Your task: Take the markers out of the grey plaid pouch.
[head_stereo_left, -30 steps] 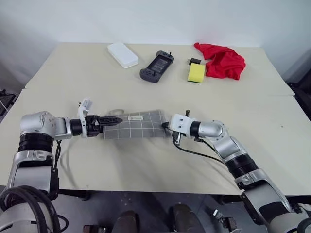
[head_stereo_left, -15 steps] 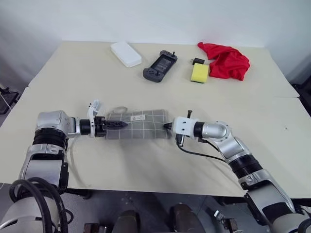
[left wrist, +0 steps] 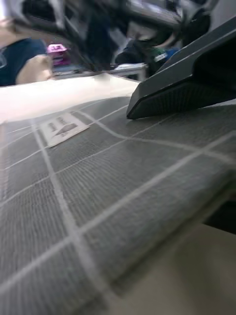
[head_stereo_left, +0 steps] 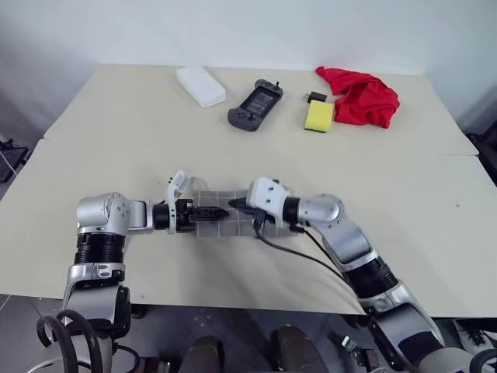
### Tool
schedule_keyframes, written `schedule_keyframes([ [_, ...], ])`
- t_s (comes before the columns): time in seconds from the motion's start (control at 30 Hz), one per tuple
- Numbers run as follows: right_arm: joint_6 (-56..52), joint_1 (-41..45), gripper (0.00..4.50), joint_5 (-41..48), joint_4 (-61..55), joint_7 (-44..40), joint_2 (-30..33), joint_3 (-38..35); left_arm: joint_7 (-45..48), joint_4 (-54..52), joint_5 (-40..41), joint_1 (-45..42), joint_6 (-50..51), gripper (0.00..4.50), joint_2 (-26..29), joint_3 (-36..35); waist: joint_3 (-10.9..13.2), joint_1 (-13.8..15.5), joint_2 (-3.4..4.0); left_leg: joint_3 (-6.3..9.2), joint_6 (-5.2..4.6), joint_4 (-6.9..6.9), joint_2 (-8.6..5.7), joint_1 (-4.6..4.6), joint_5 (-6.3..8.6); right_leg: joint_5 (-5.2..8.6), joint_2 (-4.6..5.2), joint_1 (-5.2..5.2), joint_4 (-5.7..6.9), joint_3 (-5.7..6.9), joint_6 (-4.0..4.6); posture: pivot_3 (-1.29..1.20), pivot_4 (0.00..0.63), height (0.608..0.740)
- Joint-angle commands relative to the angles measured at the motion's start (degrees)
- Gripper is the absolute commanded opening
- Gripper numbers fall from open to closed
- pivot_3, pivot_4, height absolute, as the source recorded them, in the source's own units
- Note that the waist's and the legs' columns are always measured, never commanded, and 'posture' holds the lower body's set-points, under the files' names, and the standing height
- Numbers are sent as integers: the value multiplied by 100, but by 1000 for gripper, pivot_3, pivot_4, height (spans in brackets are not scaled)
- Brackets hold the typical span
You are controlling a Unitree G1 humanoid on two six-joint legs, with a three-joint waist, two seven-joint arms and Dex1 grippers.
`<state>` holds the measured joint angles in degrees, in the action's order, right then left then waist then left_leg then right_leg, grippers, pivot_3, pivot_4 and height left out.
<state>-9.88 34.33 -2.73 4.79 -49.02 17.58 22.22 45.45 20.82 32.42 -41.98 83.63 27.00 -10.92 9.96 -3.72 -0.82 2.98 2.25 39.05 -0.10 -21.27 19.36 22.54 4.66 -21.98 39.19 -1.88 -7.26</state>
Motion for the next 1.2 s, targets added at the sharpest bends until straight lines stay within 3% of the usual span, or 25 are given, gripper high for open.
schedule_keyframes([
  [0.03, 151, -204, 0, -122, -284, -82, 246, 41, -186, -278, 176, 107, 100, 1562, 48, -299, 0, 24, 0, -1, 0, 0, 0, 0, 0, 0, 0, -1, 0, -2, -1, 0, 150, 740],
  [0.33, 145, -426, 0, -194, -386, -203, 495, 98, -189, -458, 387, 263, 189, 1562, 183, -293, 0, 67, 0, 1, 0, 0, 1, 1, 0, -2, -1, 4, -7, 0, -4, 0, 150, 740],
  [0.43, 133, -452, 0, -215, -299, -217, 557, 96, -180, -301, 403, 94, 74, 2125, 149, -290, 0, 72, 0, 3, 0, -1, 1, 1, 0, -2, -1, 6, -9, 1, -4, 0, 150, 740],
  [0.67, 164, -560, 0, -192, -351, -267, 696, 90, -90, 442, 293, -413, -306, 4144, 192, -121, 0, 114, 0, 13, 0, 1, -1, 4, 0, -8, -2, 22, -26, 11, -13, 0, 150, 740],
  [1.0, 180, -616, 0, -187, -448, -330, 843, 65, 652, 1393, 180, -1062, -525, 4144, 291, 750, 0, 202, 0, 17, -2, -5, -7, 4, 1, -10, -7, 30, -44, 16, -17, 0, 150, 740],
  [1.2, 188, -653, 0, -217, -474, -263, 898, 19, 858, 1522, 150, -1078, -612, 2300, 213, 938, 0, 208, 0, 19, -3, -8, -8, 4, 1, -11, -7, 33, -54, 17, -19, 0, 150, 740],
])
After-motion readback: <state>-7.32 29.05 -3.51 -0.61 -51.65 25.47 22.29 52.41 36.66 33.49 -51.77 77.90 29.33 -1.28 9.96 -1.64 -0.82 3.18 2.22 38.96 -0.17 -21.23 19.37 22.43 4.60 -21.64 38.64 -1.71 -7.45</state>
